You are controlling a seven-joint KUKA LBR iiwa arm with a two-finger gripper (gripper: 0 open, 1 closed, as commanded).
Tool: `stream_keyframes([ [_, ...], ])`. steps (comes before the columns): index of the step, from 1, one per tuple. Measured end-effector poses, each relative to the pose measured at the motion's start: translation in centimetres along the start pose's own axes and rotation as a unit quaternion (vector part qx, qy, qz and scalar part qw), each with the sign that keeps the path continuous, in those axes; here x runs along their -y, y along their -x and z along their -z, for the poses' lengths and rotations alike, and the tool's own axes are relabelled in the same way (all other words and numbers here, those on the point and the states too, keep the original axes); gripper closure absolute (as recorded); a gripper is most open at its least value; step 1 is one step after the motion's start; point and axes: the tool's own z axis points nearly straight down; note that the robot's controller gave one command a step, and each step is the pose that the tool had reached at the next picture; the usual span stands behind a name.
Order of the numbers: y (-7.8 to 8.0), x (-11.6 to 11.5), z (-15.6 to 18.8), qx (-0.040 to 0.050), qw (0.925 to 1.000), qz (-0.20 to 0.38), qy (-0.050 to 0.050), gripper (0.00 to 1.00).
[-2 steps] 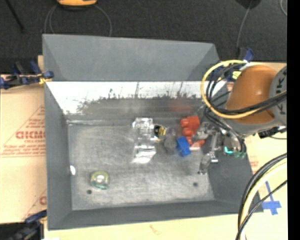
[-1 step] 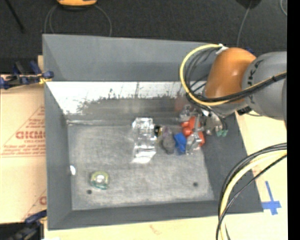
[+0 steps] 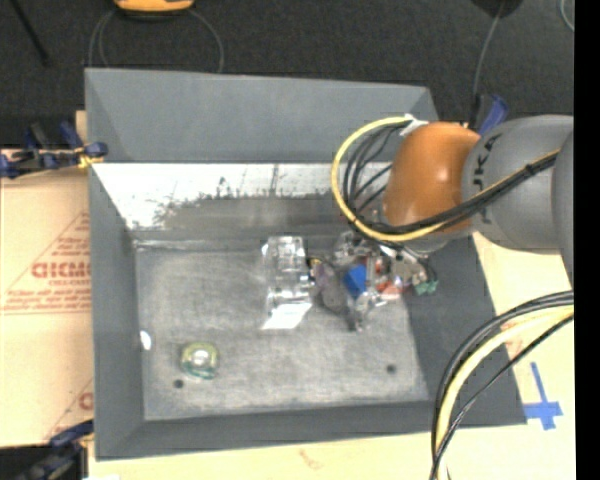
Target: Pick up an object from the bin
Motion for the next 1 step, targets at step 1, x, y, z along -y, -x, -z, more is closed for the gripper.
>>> stream_keyframes([
  [1,0.84,6.76,0.48,-0.0024,0.998,0.063,0.003,0.0],
])
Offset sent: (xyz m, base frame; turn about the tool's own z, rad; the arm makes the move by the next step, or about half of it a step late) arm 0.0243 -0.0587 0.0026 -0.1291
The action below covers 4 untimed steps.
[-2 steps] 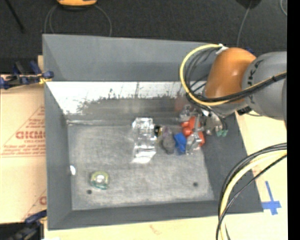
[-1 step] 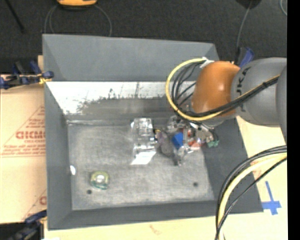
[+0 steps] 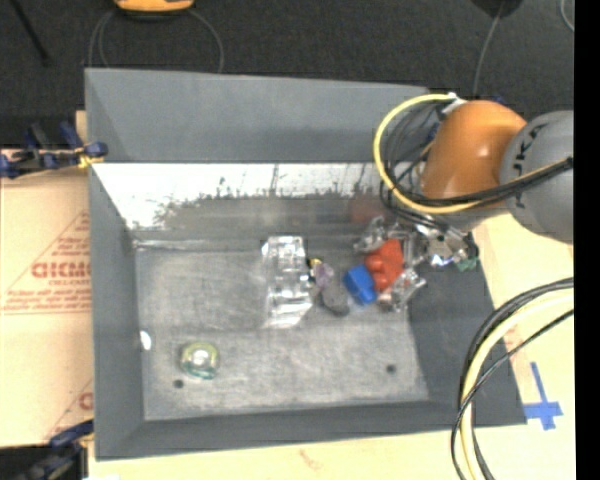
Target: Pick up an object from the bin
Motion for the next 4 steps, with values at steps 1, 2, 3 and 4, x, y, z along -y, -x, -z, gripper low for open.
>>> stream_keyframes([
  [1,-4.8,-5.7,-0.5,0.0044,0.9952,0.098,-0.003,0.0],
  [2,-4.7,-5.8,-0.4,0.0033,0.9951,0.099,-0.002,1.0],
  [3,-4.9,-5.8,-0.6,0.0003,0.995,0.1,-0.001,0.0],
  [4,-3.5,0.6,0.7,-0.001,0.9766,0.215,0.015,0.0],
])
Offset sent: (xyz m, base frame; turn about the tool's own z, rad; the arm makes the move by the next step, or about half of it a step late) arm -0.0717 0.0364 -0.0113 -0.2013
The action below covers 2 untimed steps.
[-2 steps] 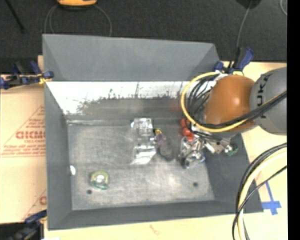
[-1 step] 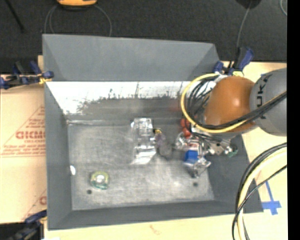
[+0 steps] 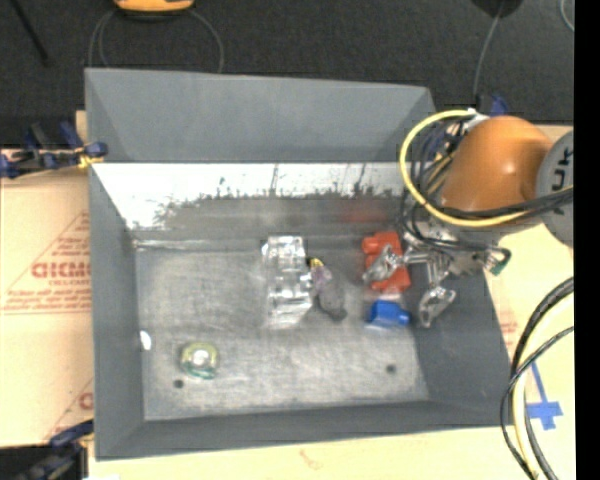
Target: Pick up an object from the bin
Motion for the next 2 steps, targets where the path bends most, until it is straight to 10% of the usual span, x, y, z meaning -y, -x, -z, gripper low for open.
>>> stream_keyframes([
  [1,-0.46,0.62,0.12,-0.0017,0.9999,0.002,-0.011,1.0],
  [2,0.23,0.37,0.29,0.0061,0.9999,0.0,-0.01,0.0],
])
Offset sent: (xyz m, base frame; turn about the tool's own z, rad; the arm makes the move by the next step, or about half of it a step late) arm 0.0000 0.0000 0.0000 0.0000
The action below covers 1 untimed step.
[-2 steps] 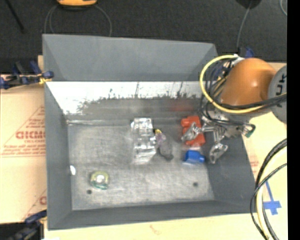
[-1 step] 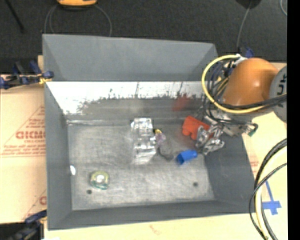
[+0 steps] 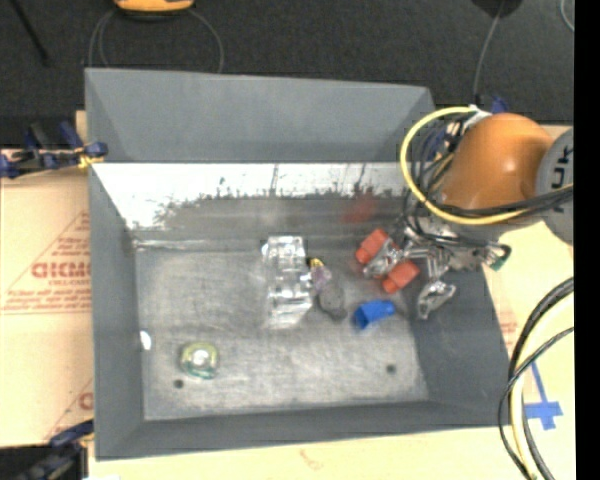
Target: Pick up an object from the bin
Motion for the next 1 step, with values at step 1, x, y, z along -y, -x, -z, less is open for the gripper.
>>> stream_keyframes([
  [1,0.85,-6.59,-1.7,-0.0071,0.9964,0.085,-0.004,0.0],
])
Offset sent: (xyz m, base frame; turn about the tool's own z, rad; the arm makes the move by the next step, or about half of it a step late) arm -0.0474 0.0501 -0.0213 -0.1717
